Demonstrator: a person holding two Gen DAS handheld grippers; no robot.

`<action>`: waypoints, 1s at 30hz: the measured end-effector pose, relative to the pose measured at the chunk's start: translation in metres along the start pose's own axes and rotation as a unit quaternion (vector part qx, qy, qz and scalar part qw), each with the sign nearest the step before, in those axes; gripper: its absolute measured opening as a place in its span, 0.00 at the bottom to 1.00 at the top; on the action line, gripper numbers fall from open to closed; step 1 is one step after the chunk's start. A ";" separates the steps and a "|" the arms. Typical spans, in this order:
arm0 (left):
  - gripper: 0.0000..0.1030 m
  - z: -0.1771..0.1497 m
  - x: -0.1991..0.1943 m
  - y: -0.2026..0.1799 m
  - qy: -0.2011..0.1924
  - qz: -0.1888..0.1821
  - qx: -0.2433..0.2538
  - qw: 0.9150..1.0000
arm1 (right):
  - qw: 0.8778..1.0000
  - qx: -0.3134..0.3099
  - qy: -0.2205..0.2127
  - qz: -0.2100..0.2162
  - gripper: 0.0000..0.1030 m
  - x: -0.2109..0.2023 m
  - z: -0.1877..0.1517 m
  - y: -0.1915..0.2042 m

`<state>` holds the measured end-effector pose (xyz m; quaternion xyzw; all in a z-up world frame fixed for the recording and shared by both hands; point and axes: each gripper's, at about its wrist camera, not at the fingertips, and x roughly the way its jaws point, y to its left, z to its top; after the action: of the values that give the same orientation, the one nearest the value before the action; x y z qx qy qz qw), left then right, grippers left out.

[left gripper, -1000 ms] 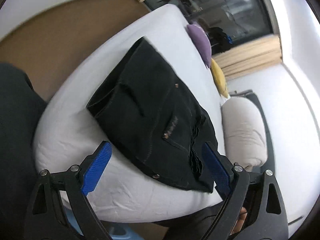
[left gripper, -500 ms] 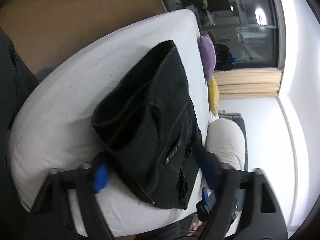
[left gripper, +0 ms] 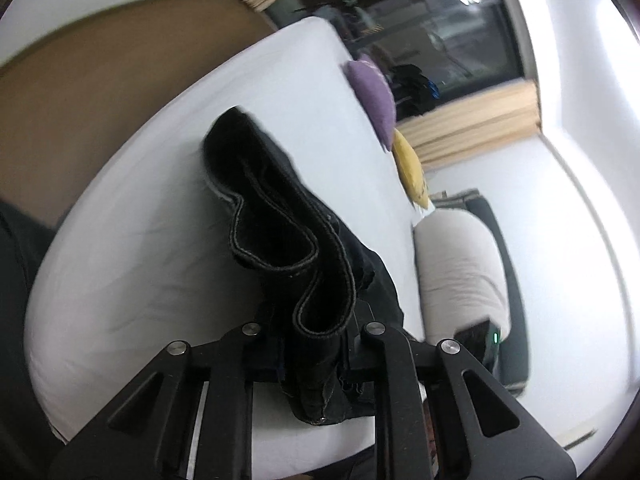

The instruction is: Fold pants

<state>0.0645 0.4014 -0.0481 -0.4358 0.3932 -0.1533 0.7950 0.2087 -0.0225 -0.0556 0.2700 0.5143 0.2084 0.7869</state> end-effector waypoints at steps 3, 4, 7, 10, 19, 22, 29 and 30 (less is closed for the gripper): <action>0.16 0.001 0.004 -0.017 -0.001 0.008 0.034 0.999 | 0.999 0.002 0.037 -0.014 0.16 0.034 0.007 -0.004; 0.16 0.002 0.006 -0.022 -0.001 0.010 0.044 0.999 | 0.998 0.004 0.048 -0.026 0.15 0.043 0.007 -0.008; 0.16 0.000 0.009 -0.042 0.000 0.012 0.077 0.997 | 0.998 0.007 0.047 -0.040 0.00 0.055 0.008 -0.023; 0.16 -0.006 0.018 -0.065 0.003 0.010 0.117 0.993 | 0.999 0.001 0.038 -0.036 0.00 0.054 0.004 -0.026; 0.16 -0.028 0.086 -0.161 0.045 0.012 0.256 0.966 | 0.991 0.085 -0.049 0.095 0.54 -0.015 -0.004 -0.078; 0.16 -0.057 0.131 -0.195 0.086 0.019 0.320 0.943 | 0.971 0.138 -0.099 0.167 0.74 -0.065 -0.005 -0.120; 0.14 -0.169 0.244 -0.210 0.203 0.065 0.442 0.871 | 0.967 0.171 -0.080 0.174 0.82 -0.095 -0.019 -0.183; 0.14 -0.185 0.247 -0.210 0.204 0.074 0.470 0.856 | 0.967 0.169 -0.075 0.177 0.82 -0.093 -0.024 -0.187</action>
<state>0.1044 0.0306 -0.0565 0.0612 0.4592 -0.3457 0.8160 0.1605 -0.2174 -0.1174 0.5009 0.4258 0.2335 0.7164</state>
